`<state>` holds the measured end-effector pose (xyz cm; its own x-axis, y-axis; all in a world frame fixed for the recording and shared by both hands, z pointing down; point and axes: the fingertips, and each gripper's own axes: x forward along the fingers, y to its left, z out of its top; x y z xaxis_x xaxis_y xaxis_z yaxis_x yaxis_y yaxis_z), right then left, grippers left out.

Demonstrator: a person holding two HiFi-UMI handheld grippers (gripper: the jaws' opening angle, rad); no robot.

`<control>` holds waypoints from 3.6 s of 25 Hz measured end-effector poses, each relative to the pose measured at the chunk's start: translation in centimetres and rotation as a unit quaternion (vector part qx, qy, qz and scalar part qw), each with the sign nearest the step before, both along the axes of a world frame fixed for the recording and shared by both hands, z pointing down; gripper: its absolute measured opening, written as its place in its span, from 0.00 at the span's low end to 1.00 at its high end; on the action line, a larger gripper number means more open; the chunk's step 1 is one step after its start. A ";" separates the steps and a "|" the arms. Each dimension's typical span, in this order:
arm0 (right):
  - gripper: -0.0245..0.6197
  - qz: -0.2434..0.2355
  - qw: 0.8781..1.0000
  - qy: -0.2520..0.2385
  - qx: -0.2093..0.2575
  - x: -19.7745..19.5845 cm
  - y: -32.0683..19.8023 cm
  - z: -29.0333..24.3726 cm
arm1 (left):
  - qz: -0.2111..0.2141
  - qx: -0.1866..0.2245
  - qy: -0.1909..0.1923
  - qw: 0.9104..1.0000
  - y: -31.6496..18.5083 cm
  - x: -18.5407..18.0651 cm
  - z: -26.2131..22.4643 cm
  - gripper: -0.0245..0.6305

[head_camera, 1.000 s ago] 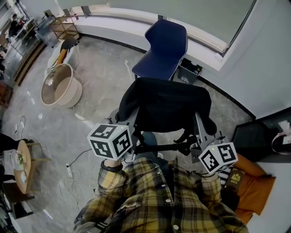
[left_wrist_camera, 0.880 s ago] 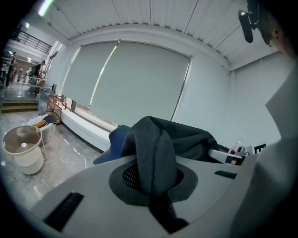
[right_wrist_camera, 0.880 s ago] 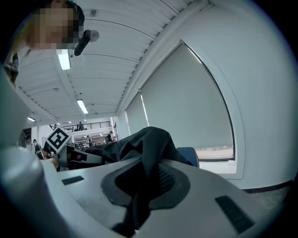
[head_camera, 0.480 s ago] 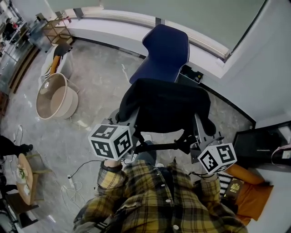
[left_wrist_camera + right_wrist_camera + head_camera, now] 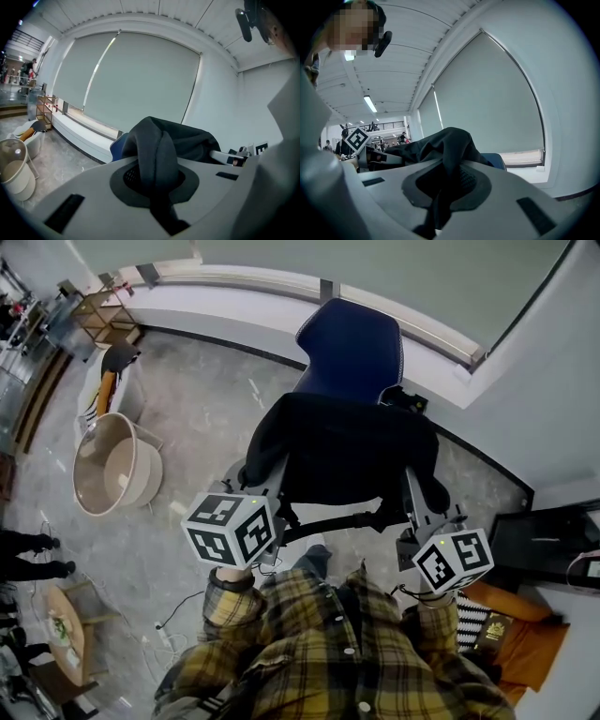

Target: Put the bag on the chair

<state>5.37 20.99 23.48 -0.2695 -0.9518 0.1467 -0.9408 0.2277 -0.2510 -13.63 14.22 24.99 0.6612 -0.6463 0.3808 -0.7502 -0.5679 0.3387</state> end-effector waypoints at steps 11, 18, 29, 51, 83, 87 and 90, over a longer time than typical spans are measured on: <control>0.09 0.016 1.000 0.001 -0.010 -0.9 -4.1 0.7 | 0.016 -0.008 0.002 1.000 -4.4 -0.8 0.8 0.10; 0.09 0.016 1.000 0.001 -0.026 0.3 -6.8 2.1 | 0.018 -0.022 -0.004 1.000 -7.0 0.3 2.4 0.10; 0.09 -0.010 0.999 -0.001 -0.030 4.7 -16.6 2.4 | -0.007 -0.024 -0.005 1.000 -15.6 4.3 2.6 0.10; 0.09 -0.113 0.993 -0.005 -0.033 11.8 -35.2 2.6 | -0.101 -0.030 -0.011 0.994 -30.9 10.5 2.8 0.10; 0.09 -0.116 0.986 0.007 -0.120 8.2 -39.8 13.0 | -0.094 -0.109 -0.046 0.988 -33.5 6.8 13.4 0.10; 0.09 -0.111 0.984 0.004 -0.138 7.8 -40.3 16.0 | -0.094 -0.123 -0.054 0.986 -33.8 6.3 16.3 0.10; 0.09 -0.106 0.984 0.003 -0.145 7.6 -40.9 18.2 | -0.097 -0.131 -0.059 0.985 -34.2 6.1 18.7 0.10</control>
